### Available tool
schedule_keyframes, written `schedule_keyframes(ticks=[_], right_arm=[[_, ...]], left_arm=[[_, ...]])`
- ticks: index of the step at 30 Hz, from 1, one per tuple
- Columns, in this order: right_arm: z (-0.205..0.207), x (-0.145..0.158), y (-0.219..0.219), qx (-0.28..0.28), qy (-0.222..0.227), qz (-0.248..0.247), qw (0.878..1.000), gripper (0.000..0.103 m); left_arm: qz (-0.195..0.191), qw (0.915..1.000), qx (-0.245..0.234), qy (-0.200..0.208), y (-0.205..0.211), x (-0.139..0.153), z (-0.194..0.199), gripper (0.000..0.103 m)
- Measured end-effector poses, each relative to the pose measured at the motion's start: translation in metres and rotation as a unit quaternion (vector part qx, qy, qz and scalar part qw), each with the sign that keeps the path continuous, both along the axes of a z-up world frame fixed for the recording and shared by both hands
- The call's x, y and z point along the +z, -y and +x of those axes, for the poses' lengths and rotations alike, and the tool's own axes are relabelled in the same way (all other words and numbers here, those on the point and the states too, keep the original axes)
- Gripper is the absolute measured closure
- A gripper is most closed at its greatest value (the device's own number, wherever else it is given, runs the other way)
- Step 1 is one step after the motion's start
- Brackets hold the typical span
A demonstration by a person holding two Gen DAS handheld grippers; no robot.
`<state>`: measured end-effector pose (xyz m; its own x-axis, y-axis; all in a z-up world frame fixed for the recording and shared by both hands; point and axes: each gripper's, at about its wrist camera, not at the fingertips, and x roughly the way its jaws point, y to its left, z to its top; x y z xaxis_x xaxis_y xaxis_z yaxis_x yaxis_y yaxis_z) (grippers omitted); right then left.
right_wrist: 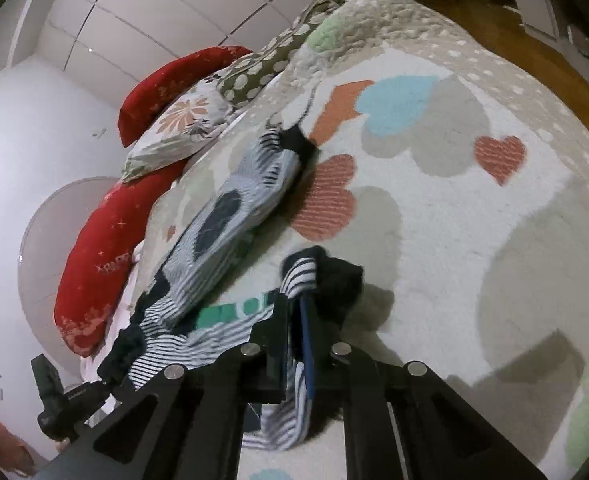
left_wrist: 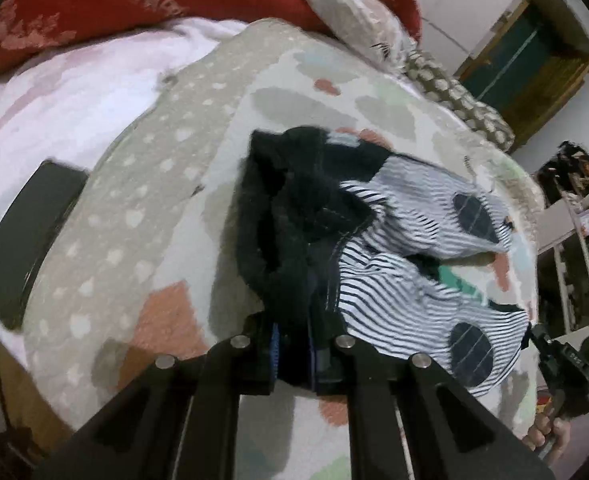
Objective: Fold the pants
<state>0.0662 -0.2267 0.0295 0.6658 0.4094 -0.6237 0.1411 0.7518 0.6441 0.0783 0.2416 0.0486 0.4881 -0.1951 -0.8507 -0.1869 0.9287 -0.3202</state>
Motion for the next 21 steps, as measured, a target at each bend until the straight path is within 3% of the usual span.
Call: schedule_keyframes(ticks=[3,6,8,9,10,11,14,15,16,21], right_arm=[[-0.01,-0.013,0.014,-0.024,-0.02,-0.007,0.999,0.096],[-0.021,-0.018,0.028,-0.037,-0.019,0.004,0.999,0.093],[-0.025,-0.019,0.033,-0.037,-0.012,0.022,0.999,0.071],[-0.025,-0.018,0.033,-0.037,-0.006,0.022,0.999,0.052],[-0.024,-0.017,0.031,-0.036,-0.001,0.016,0.999,0.045],[-0.022,-0.018,0.028,-0.035,0.001,0.011,0.999,0.045],[-0.009,-0.026,0.013,-0.009,0.001,0.027,1.0,0.046],[-0.005,-0.029,0.008,0.003,-0.001,0.028,1.0,0.062],[-0.003,-0.03,0.003,0.011,-0.003,0.025,1.0,0.095],[-0.002,-0.029,0.007,-0.007,-0.04,-0.045,0.998,0.097]], left_arm=[[0.007,0.9993,0.01,-0.034,-0.005,-0.02,-0.008,0.087],[-0.006,0.9993,0.012,-0.033,-0.011,-0.025,-0.018,0.087],[-0.014,0.9996,0.019,-0.013,-0.016,-0.018,-0.03,0.085],[-0.014,0.9996,0.024,-0.004,-0.018,-0.013,-0.036,0.085],[-0.012,0.9994,0.032,0.01,-0.021,-0.007,-0.043,0.085],[-0.009,0.9991,0.037,0.02,-0.022,-0.001,-0.048,0.082],[0.008,0.9979,0.038,0.051,-0.02,0.017,-0.057,0.07],[0.011,0.9977,0.036,0.056,-0.02,0.021,-0.056,0.069],[0.014,0.9974,0.031,0.063,-0.019,0.026,-0.056,0.069],[0.035,0.9968,0.018,0.07,-0.015,0.03,-0.045,0.065]])
